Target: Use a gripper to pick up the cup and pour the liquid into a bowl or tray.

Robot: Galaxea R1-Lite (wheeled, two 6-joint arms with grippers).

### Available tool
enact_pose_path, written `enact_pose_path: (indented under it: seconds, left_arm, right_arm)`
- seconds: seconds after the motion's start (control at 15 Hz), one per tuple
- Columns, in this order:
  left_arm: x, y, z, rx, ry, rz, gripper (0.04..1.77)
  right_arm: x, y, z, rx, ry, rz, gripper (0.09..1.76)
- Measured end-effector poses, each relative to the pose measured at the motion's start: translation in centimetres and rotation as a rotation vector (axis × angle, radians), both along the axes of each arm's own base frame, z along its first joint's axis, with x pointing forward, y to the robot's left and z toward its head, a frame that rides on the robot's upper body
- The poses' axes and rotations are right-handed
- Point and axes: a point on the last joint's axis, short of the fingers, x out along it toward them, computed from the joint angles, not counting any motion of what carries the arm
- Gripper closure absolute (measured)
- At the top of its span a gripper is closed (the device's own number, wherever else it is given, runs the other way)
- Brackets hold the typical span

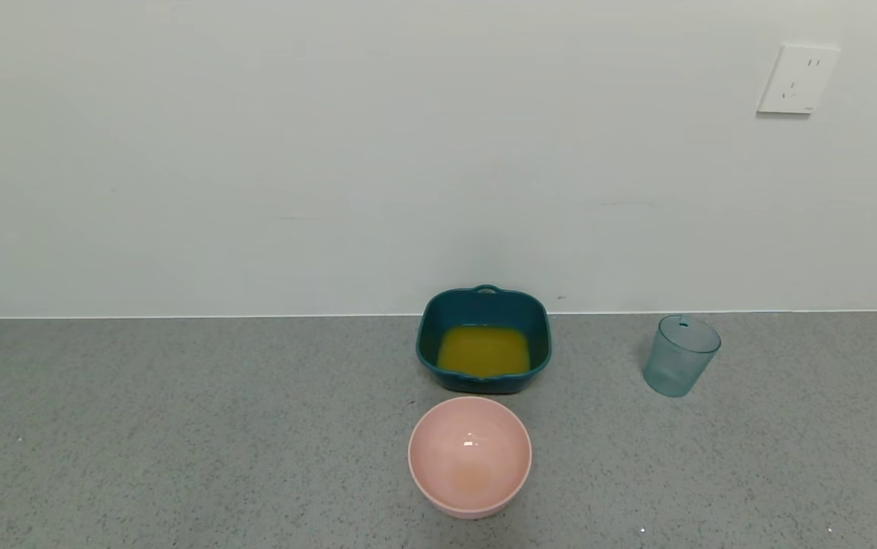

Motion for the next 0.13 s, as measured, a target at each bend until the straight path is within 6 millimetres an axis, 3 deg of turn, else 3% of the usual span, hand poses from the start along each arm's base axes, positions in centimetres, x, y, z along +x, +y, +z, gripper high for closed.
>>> enact_pose_path:
  seconds: [0.13]
  left_arm:
    - [0.0,0.0,0.0,0.0,0.0,0.0,0.09]
  right_arm:
    - [0.0,0.0,0.0,0.0,0.0,-0.001,0.15]
